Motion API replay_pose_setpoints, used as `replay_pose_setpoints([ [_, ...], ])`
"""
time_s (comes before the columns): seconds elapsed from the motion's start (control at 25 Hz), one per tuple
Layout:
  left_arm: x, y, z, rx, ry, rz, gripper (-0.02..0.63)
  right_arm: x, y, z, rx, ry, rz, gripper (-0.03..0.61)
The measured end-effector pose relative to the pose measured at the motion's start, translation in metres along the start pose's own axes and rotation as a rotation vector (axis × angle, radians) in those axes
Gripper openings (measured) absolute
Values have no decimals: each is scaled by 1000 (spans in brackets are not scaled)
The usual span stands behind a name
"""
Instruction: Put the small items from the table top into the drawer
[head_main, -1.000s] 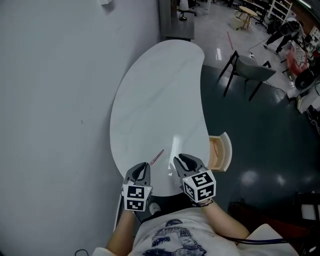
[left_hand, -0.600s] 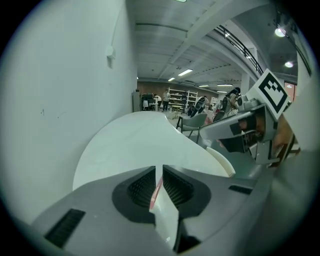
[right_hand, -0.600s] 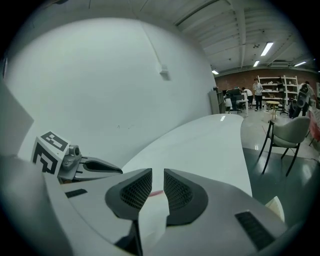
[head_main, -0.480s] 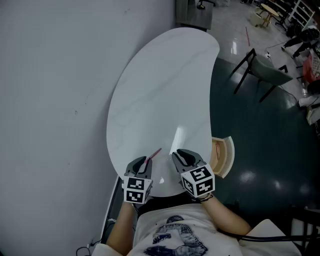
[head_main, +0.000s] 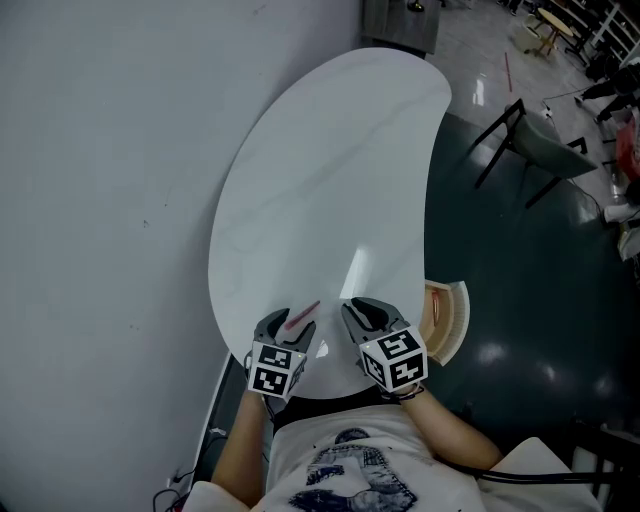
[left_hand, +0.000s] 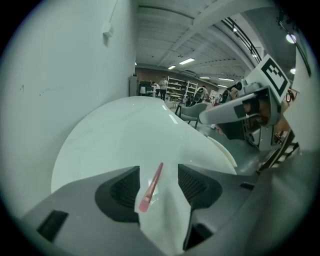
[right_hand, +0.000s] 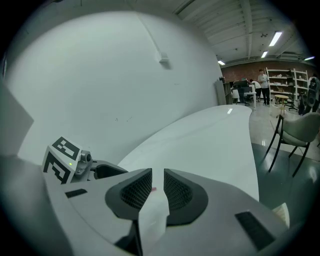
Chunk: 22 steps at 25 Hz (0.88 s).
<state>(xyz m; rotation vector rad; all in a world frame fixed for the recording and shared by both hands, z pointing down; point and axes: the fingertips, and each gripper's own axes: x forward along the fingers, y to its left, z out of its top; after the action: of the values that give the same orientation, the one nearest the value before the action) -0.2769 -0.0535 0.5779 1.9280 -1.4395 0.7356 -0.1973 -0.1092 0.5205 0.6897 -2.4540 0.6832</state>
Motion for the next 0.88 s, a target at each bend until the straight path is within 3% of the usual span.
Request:
replay_pose_setpoints([
  [0.48,40,7,-30,122,164,-22,224,23,-15,-6,13,53,25,87],
  [0.88,47,11,-25,108,179,-17,155,30,-21,-1,21,64,45,87],
])
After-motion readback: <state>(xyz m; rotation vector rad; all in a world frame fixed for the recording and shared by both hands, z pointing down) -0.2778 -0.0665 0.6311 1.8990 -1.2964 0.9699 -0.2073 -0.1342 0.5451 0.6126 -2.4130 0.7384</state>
